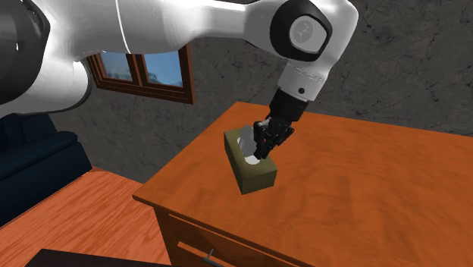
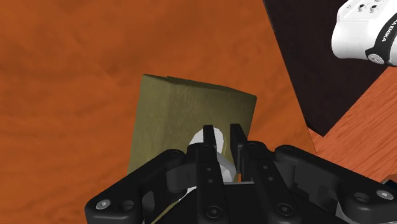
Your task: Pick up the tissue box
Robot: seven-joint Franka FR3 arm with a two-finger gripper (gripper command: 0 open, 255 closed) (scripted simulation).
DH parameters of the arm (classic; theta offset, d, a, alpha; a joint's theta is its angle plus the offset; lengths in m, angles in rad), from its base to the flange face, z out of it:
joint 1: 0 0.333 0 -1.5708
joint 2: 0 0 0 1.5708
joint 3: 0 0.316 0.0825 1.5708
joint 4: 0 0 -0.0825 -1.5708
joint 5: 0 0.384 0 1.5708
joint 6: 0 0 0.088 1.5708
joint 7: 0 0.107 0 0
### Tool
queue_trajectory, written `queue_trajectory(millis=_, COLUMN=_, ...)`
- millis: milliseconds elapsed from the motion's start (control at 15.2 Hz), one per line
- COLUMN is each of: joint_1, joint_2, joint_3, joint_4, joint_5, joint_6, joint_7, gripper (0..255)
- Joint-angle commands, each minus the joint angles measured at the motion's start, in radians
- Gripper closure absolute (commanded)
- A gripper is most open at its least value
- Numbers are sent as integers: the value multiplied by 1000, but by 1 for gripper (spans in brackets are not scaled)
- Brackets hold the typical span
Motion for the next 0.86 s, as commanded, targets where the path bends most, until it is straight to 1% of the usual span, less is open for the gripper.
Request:
queue_trajectory(millis=0, joint_1=-10, joint_2=0, joint_3=1, joint_4=28, joint_5=0, joint_6=-25, joint_7=4, gripper=255)
queue_trajectory(millis=330, joint_1=-42, joint_2=5, joint_3=5, joint_4=114, joint_5=7, joint_6=-96, joint_7=17, gripper=255)
queue_trajectory(millis=660, joint_1=-87, joint_2=19, joint_3=15, joint_4=216, joint_5=22, joint_6=-175, joint_7=31, gripper=255)
queue_trajectory(millis=792, joint_1=-89, joint_2=20, joint_3=15, joint_4=219, joint_5=22, joint_6=-177, joint_7=32, gripper=255)
